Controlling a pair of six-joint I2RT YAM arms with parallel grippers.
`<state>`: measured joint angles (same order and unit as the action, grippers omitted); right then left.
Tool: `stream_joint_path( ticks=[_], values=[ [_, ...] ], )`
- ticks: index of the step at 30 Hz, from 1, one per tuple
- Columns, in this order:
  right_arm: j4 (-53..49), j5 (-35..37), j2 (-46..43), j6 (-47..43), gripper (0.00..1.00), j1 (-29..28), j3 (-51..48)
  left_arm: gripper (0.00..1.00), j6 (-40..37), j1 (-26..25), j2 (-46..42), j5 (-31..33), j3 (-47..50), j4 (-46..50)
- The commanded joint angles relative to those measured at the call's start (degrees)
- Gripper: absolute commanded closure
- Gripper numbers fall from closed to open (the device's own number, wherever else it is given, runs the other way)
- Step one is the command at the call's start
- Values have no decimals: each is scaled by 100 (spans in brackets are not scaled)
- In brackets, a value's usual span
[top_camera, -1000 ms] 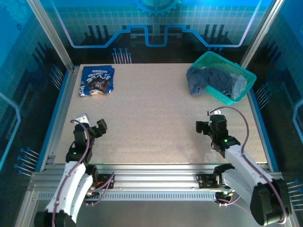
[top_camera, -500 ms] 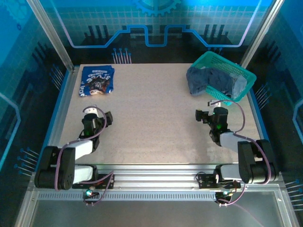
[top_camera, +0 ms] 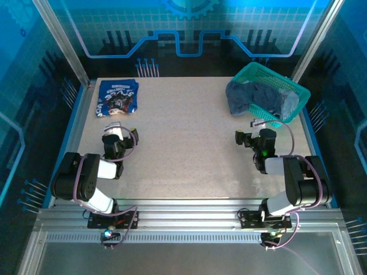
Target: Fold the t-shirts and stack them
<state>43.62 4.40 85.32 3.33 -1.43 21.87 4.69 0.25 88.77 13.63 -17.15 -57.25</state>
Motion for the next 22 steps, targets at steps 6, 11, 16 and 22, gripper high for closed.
stream_joint_path(
  ticks=[6,11,16,22],
  values=[
    [42,314,82,-273,0,-256,239,1,-157,-32,-17,-112,-265,102],
    [51,304,81,-279,0,-260,239,1,-222,-87,-8,-82,-302,152],
    [51,301,86,-277,0,-254,230,1,-258,-89,-2,-198,-360,254],
    [33,244,81,-294,0,-259,248,1,-258,-87,-8,-206,-361,262]
  ],
)
